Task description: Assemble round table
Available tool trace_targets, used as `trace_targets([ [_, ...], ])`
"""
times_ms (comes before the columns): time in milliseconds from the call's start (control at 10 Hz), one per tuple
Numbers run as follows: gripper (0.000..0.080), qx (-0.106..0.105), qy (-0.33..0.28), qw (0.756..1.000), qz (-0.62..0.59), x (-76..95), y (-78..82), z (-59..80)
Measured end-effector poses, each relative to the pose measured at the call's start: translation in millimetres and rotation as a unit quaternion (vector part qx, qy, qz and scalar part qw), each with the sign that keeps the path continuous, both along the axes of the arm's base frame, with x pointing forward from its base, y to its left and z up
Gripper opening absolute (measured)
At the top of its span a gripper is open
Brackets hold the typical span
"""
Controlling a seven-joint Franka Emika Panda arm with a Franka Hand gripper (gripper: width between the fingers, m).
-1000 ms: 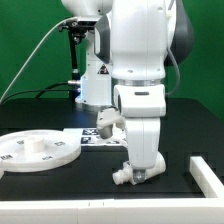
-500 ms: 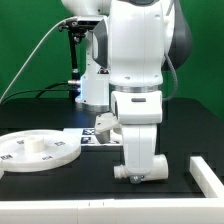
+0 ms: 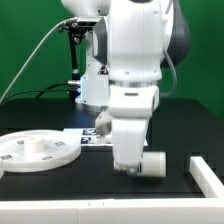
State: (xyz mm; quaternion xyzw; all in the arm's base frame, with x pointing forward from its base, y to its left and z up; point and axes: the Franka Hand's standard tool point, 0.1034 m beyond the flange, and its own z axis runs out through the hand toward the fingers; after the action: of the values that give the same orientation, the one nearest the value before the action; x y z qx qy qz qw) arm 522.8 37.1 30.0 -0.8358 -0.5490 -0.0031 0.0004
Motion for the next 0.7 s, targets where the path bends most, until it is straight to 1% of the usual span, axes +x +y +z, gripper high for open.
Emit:
trace_targets([
  [100, 0.0314, -0.002, 0.002, 0.998, -0.065, -6.1, 9.7, 11.0],
  [200, 0.0314, -0.004, 0.003, 0.988, -0.154, -9.3, 24.9, 25.7],
  [300, 0.0314, -0.002, -0.003, 0.984, -0.178, -6.7, 32.5, 32.4],
  [400, 0.0314, -0.002, 0.002, 0.981, -0.196, -8.6, 28.7, 27.0],
  [700, 0.0315, 0.002, 0.005, 0.954, -0.300, -11.8, 33.9, 26.8],
])
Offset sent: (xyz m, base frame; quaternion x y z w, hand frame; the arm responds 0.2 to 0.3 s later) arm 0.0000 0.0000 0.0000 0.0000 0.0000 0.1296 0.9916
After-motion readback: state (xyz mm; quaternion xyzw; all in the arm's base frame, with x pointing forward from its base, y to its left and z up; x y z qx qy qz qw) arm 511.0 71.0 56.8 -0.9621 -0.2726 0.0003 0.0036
